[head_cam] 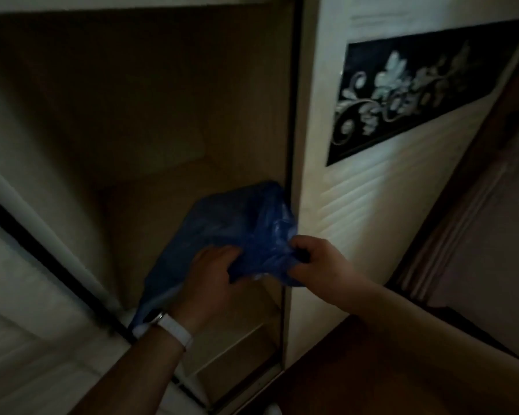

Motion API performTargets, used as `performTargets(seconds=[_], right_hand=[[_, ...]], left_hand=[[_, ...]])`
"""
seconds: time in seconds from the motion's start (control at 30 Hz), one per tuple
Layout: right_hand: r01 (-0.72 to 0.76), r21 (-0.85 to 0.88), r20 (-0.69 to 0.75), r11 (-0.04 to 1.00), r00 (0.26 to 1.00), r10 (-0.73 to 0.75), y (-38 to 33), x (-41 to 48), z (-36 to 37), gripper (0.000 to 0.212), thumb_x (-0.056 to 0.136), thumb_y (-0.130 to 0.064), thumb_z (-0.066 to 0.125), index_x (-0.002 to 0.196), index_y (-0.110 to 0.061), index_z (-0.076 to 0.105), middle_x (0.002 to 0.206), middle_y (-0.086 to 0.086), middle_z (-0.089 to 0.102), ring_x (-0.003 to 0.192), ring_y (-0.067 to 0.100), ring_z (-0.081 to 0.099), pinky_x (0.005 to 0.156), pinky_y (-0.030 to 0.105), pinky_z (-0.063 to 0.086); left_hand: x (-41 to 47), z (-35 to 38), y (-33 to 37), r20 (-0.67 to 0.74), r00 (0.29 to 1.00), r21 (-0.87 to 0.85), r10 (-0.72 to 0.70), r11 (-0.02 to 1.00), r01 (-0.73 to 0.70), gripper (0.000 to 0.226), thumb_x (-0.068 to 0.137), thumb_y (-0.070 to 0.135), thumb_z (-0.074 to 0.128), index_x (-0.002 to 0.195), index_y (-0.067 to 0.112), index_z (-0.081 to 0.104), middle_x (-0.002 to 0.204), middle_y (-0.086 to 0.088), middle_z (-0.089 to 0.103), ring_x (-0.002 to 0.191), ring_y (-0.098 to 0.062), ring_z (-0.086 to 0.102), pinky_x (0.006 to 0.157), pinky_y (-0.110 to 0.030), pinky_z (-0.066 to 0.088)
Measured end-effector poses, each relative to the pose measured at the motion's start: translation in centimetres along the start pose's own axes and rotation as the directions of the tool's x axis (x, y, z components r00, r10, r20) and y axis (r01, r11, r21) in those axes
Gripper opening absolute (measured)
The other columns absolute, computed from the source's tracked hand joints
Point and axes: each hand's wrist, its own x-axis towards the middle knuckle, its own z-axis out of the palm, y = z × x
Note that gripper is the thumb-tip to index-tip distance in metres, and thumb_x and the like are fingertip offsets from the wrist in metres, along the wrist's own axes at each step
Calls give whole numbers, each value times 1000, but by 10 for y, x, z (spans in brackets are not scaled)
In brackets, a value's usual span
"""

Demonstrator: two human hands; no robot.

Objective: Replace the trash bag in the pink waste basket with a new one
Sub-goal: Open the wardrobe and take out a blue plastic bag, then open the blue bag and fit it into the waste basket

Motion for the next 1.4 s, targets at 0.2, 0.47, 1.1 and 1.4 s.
performTargets(seconds=[0.2,0.47,1.1,1.4], right_hand=[[-71,-3,-70,997,995,71,15,-116,-52,22,81,-10,70,98,-21,62,90,1,65,76,7,65,69,27,57],[-169,283,-111,944,972,208,27,-275,-111,53,79,-36,72,128,-40,51,122,1,57,106,17,64,91,40,55],[-697,-430,-753,573,628,199,112,-491,-201,18,83,-41,64,96,-29,63,97,-15,52,82,8,55,64,16,42],[-557,151,-926,817,210,314,180,-521,-283,22,82,-35,68,70,-18,62,70,4,59,62,5,51,56,34,45]], left_hand=[[-38,36,94,143,989,-112,27,994,-11,24,79,38,60,83,14,58,73,1,63,69,-12,61,60,-34,50],[-68,90,215,348,879,-181,325,944,-277,5,77,29,59,82,26,58,72,14,59,66,-3,56,61,-19,43],[-64,279,459,522,307,-546,796,588,-596,27,69,27,55,92,27,69,84,11,70,75,-4,62,68,-22,49],[22,405,512,749,16,-436,662,511,-741,92,58,79,64,138,40,40,125,17,56,113,-8,56,97,-31,45]])
